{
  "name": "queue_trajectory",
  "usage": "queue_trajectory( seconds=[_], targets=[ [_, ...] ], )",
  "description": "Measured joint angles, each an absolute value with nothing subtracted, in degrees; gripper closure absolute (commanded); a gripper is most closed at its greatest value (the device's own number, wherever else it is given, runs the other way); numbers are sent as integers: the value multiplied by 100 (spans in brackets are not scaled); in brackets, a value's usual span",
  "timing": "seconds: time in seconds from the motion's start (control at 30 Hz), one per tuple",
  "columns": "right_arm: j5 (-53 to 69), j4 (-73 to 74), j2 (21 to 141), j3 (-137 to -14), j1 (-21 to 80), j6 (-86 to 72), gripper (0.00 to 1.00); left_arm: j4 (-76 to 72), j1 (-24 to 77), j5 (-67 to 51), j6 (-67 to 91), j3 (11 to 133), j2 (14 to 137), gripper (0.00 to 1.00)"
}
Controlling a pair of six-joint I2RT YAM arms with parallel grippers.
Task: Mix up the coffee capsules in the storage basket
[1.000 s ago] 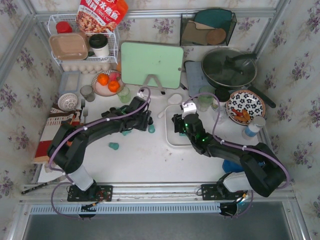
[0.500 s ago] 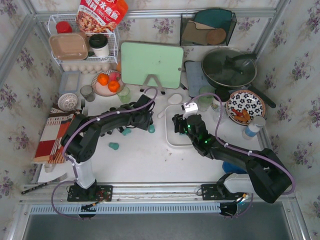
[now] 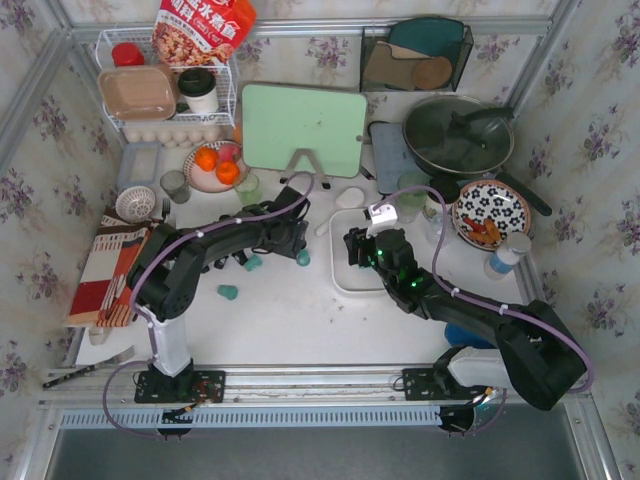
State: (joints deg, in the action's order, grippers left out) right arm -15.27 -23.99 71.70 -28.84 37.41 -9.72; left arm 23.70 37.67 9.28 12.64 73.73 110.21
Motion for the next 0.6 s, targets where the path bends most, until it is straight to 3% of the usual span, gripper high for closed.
queue_trajectory(
  seconds=[0.6],
  targets=[
    [-1372, -2397, 7113, -2882, 3739, -972, 38, 2471, 3649, 1361, 2862, 7612, 11093, 44]
  ],
)
